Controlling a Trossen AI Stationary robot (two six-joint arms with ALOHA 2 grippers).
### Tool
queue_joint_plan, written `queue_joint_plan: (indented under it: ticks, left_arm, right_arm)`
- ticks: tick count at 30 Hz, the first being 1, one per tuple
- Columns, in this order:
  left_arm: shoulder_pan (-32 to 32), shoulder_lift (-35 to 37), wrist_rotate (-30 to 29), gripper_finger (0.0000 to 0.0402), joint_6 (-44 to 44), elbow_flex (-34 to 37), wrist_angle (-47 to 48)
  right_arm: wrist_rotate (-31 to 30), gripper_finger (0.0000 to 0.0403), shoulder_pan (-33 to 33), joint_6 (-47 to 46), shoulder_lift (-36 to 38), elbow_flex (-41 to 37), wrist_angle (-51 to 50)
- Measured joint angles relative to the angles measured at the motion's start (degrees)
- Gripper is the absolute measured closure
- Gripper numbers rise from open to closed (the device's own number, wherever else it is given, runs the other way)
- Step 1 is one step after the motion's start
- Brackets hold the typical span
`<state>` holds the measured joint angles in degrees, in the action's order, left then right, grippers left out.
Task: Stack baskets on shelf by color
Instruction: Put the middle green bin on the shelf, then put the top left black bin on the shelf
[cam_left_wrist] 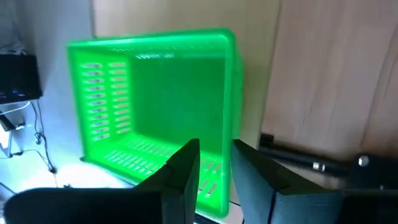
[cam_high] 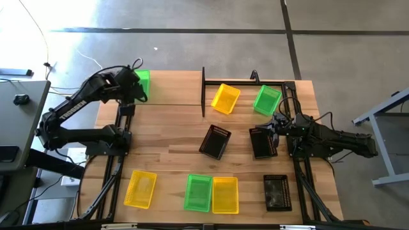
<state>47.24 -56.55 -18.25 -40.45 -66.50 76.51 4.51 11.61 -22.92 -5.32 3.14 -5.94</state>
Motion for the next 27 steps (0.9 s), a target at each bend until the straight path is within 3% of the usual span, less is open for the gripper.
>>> queue_joint_plan:
  ticks: [10,15,21,27]
  left_arm:
    - [-0.02,0.09,8.19,0.0319,12.04,-7.55,0.04]
    - [-1.22,0.08,16.75,0.0319,19.95,-7.83,-0.01]
    - [-6.88,0.11,22.56,0.0319,30.52,-7.83,-0.15]
    - [-16.14,0.1,23.18,0.0319,41.02,-7.83,-3.5]
  right_arm:
    - [0.0,0.0403,0.01,0.0,-0.02,0.01,0.0]
    - [0.0,0.0403,0.01,-0.02,-0.02,0.02,0.0]
    - [-1.11,0.0403,0.01,1.0,-0.01,0.0,-0.06]
    - [-1.11,0.0403,0.01,5.23,-0.02,0.0,-0.06]
